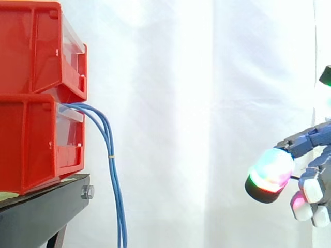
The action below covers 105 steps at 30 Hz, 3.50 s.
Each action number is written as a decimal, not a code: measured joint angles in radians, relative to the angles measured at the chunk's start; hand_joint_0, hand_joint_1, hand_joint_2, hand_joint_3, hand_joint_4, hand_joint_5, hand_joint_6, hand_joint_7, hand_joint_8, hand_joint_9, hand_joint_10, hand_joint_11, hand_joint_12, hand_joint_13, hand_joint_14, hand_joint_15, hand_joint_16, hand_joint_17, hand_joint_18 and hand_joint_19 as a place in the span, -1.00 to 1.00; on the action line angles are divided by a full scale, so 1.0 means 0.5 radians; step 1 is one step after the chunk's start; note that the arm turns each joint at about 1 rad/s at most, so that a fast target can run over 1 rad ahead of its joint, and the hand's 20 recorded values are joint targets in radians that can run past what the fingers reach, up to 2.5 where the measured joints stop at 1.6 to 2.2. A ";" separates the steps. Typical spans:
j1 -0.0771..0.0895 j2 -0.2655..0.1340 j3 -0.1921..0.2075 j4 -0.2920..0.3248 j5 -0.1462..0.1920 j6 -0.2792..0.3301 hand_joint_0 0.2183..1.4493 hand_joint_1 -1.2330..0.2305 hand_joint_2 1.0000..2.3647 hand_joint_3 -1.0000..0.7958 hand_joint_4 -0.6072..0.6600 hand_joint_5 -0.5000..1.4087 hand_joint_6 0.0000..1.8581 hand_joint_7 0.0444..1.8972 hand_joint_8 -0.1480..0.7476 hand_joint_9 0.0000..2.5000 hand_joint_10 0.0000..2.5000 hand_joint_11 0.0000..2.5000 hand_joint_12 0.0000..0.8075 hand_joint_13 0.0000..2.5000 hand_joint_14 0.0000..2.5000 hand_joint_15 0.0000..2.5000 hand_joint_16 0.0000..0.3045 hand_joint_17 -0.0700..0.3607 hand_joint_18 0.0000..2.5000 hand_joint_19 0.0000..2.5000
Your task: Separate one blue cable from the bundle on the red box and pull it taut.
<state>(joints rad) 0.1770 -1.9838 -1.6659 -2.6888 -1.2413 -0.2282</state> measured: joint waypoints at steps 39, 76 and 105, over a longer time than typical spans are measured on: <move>-0.047 -0.517 0.452 0.338 0.111 -0.205 -0.56 -0.15 -1.00 -0.44 0.23 -0.68 -0.46 -0.31 -0.19 -0.65 -1.00 -0.92 -0.48 -1.00 -1.00 -1.00 -0.84 -0.42 -1.00 -0.99; -0.024 -0.880 0.831 0.454 0.111 -0.288 -0.48 -0.08 -1.00 -0.44 0.41 -0.61 -0.46 -0.19 -0.10 -0.40 -0.99 -0.84 -0.38 -0.76 -1.00 -0.94 -0.81 -0.38 -0.92 -0.86; -0.011 -0.892 0.836 0.515 -0.056 0.021 -0.39 -0.11 -0.99 -0.39 0.22 -0.56 -0.36 0.10 -0.09 -0.35 -0.99 -0.78 -0.39 -0.71 -1.00 -0.92 -0.82 -0.38 -0.85 -0.83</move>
<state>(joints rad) 0.1717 -2.4295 -1.2477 -2.4311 -1.2692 -0.2176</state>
